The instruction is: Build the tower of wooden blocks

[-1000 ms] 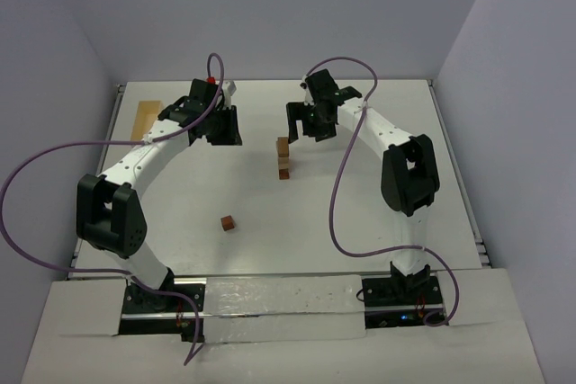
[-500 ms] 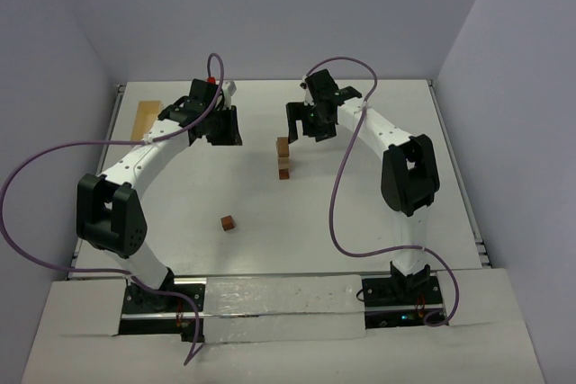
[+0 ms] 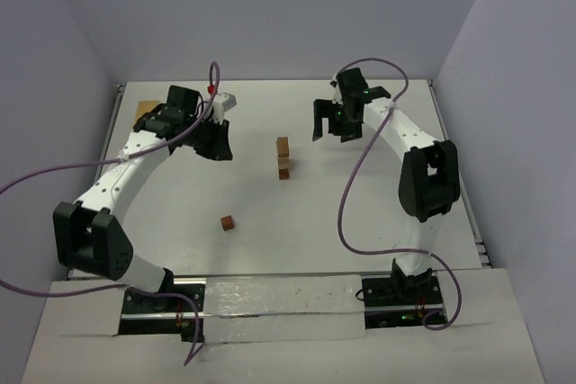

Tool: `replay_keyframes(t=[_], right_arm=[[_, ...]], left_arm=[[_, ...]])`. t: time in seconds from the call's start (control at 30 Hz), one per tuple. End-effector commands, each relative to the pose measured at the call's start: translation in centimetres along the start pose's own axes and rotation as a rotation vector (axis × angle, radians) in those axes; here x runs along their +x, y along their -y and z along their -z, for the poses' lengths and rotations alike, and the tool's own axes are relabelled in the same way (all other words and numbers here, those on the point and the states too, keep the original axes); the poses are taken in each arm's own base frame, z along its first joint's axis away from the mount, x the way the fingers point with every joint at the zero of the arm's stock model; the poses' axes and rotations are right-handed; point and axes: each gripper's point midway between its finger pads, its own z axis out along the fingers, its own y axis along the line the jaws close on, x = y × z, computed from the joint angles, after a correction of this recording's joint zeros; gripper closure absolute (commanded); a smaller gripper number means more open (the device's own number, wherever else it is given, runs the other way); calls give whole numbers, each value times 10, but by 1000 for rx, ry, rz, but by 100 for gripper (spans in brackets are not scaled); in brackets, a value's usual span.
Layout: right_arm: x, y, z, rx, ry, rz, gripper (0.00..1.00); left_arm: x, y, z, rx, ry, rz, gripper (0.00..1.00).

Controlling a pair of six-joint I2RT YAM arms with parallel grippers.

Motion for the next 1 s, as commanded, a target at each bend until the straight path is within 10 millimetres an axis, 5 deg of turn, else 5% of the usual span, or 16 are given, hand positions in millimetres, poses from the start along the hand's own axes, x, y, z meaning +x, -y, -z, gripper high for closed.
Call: replay_keyframes(t=[0.0,0.07,0.23,0.37,0.47,0.73,0.97], right_arm=[[-12,13,50,-21,99,10,1],[-11,16,59,-20,114,12,0],[-10,20,91,-21,183,24,0],[-9,28,102,-9,206,9,0],[-8,35,102,-4,202,-6,0],[-8,34,102,-21,197,-9,0],[-5,37,94,-17,174,-10,0]], left_arm=[[43,33,40,190,-64,-406,80],[59,37,44,212,-95,-477,82],[142,30,25,71,-345,-740,87],[193,23,13,34,-507,-778,89],[198,23,7,28,-525,-750,88],[171,25,-13,-30,-460,-705,84],[169,56,-18,69,-436,-718,79]])
